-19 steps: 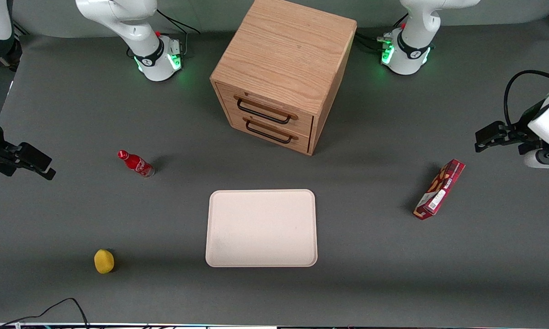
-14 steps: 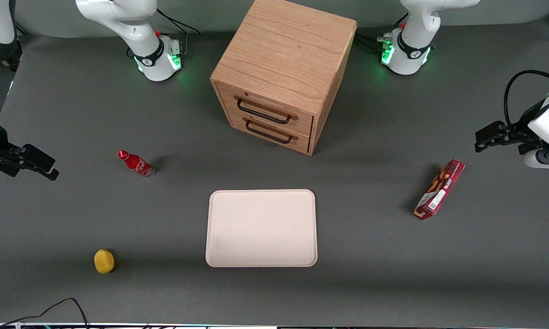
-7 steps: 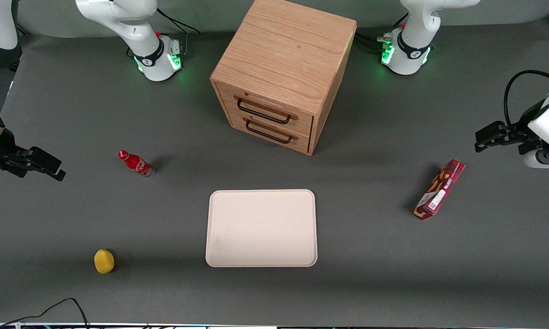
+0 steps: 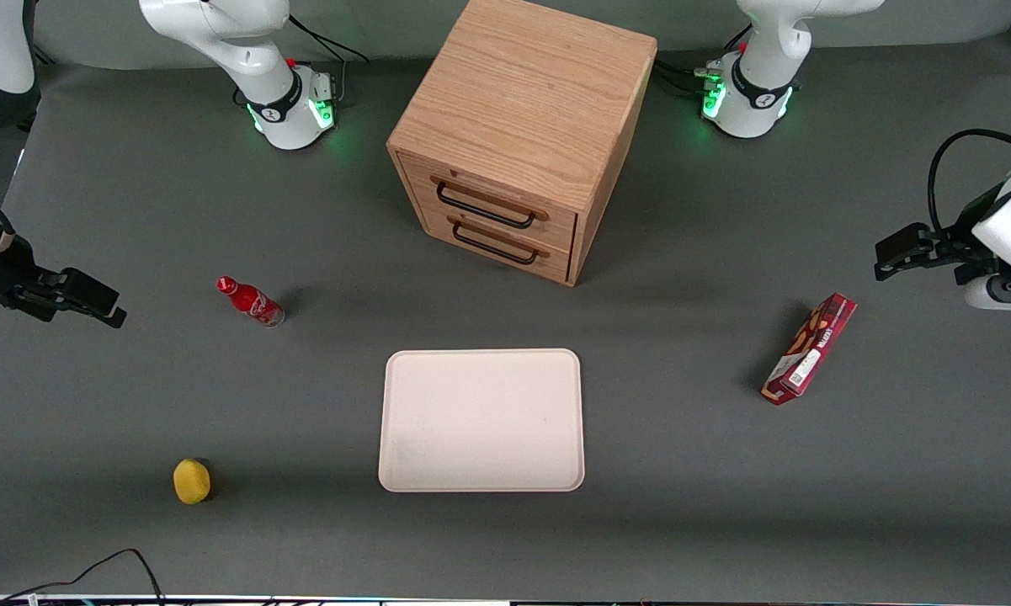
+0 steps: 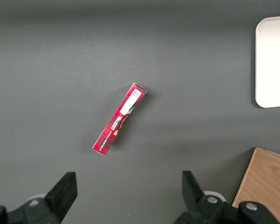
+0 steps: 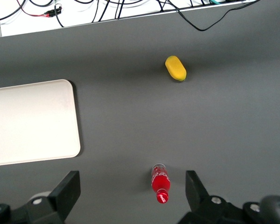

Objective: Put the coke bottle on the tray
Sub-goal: 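Move the open right gripper down over the red Coca-Cola bottle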

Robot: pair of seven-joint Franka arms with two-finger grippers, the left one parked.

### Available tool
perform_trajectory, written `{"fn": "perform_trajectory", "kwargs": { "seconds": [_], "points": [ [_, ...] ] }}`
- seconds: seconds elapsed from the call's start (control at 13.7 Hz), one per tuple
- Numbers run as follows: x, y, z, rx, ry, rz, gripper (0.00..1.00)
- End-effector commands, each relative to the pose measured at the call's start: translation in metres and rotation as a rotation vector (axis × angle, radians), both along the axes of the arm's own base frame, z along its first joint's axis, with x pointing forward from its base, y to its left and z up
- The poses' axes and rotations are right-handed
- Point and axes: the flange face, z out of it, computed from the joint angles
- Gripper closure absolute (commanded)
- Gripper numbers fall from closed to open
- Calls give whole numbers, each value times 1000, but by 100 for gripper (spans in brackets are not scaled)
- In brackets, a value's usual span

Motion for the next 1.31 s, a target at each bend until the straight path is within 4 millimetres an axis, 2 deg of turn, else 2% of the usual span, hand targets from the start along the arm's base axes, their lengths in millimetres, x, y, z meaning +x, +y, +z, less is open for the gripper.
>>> {"fn": "perform_trajectory", "kwargs": {
  "seconds": [0.0, 0.36, 0.58, 0.8, 1.24],
  "points": [
    [-1, 0, 1, 11, 6, 21, 0],
    [-2, 0, 1, 11, 7, 19, 0],
    [-4, 1, -17, 15, 47, 16, 0],
    [-7, 2, -54, 15, 69, 11, 0],
    [-34, 7, -140, 13, 25, 13, 0]
  ]
}}
